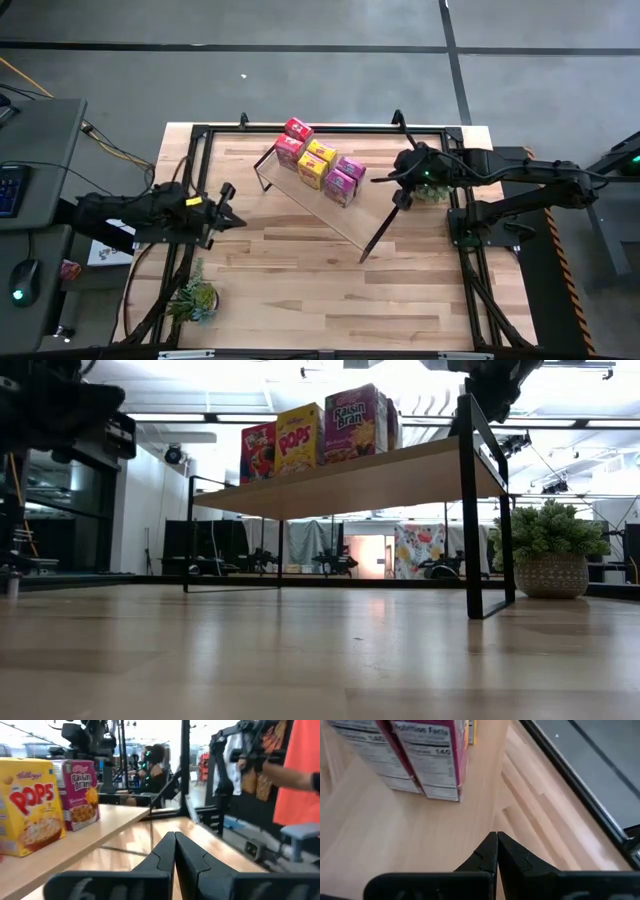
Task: Stack cereal on shelf
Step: Return to Home Position
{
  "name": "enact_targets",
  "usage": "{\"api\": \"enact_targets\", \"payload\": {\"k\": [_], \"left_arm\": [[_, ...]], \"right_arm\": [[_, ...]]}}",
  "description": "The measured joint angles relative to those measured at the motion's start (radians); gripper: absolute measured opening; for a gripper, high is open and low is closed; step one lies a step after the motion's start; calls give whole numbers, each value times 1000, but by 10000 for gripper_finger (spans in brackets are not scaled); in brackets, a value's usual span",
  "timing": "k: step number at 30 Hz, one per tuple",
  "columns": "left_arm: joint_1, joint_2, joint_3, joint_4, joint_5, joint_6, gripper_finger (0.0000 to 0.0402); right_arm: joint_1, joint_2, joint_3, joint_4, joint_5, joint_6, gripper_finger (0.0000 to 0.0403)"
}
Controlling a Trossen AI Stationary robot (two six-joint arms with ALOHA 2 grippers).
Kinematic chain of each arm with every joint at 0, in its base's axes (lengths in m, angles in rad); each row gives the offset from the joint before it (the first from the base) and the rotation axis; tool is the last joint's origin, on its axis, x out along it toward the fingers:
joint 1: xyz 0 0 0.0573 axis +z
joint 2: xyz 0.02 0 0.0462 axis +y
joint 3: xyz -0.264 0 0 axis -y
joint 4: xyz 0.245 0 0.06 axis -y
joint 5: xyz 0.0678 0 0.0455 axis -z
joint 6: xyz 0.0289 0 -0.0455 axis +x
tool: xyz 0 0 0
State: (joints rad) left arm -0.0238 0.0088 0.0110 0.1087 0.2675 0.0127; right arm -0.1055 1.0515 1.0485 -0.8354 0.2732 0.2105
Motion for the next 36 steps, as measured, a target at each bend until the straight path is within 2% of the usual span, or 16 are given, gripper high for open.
{"api": "enact_targets", "payload": {"k": [6,10,15,21,25,27,36], "left_arm": [[-1,11,2,-14,-3,21,0],[-1,14,0,-31,-14,-10,0],[-1,18,1,-53,-17,-35,0],[-1,19,1,-57,-18,-19,0],[-1,19,1,-57,-18,-19,0],[-1,19,1,-56,-18,-19,0],[-1,19,1,-56,-17,-19,0]], "right_arm": [[-13,-14,-12,-36,-76,64,2],[-14,-88,-124,29,-152,112,2],[-1,-272,-346,214,-200,148,2],[9,-570,-569,504,-214,71,2],[10,-745,-679,592,-314,88,2],[12,-810,-729,602,-354,103,2],[42,-1022,-963,800,-335,46,2]]}}
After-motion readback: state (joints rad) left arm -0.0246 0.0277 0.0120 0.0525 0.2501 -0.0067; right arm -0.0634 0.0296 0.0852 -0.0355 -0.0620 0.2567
